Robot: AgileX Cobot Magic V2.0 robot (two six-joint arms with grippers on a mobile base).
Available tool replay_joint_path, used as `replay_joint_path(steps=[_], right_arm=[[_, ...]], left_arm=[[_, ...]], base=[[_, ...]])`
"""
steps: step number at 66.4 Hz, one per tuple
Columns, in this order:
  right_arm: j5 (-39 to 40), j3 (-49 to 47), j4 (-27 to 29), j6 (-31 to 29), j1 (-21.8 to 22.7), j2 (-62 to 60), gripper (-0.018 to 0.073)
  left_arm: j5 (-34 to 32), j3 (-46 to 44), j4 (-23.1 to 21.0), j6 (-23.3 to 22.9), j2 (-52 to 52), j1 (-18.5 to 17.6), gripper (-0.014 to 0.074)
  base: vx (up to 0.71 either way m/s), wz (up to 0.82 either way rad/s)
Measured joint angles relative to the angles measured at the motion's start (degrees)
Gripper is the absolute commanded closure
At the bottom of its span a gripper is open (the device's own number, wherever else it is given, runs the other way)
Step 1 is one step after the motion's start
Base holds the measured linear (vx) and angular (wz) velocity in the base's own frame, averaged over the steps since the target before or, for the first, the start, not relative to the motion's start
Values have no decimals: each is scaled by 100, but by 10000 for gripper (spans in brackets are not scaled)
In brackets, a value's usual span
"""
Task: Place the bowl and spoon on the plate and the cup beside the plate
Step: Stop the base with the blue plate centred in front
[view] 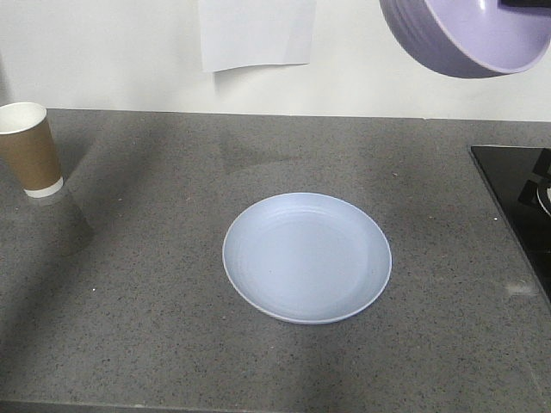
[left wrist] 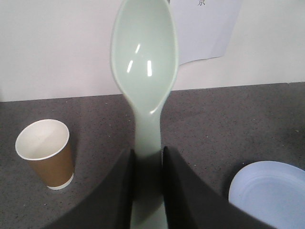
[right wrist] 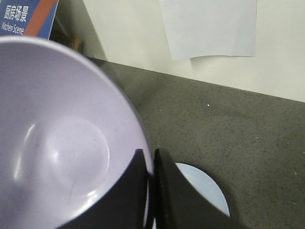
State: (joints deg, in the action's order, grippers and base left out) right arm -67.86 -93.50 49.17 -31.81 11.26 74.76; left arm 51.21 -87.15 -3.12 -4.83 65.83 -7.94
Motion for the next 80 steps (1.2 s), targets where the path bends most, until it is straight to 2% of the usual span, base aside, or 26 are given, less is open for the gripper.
replay_joint_path(steps=[80], right_arm=[[0,0,0,-5,0,0,569]], left_arm=[[0,0,0,0,0,0,602]], base=[[2,-1]])
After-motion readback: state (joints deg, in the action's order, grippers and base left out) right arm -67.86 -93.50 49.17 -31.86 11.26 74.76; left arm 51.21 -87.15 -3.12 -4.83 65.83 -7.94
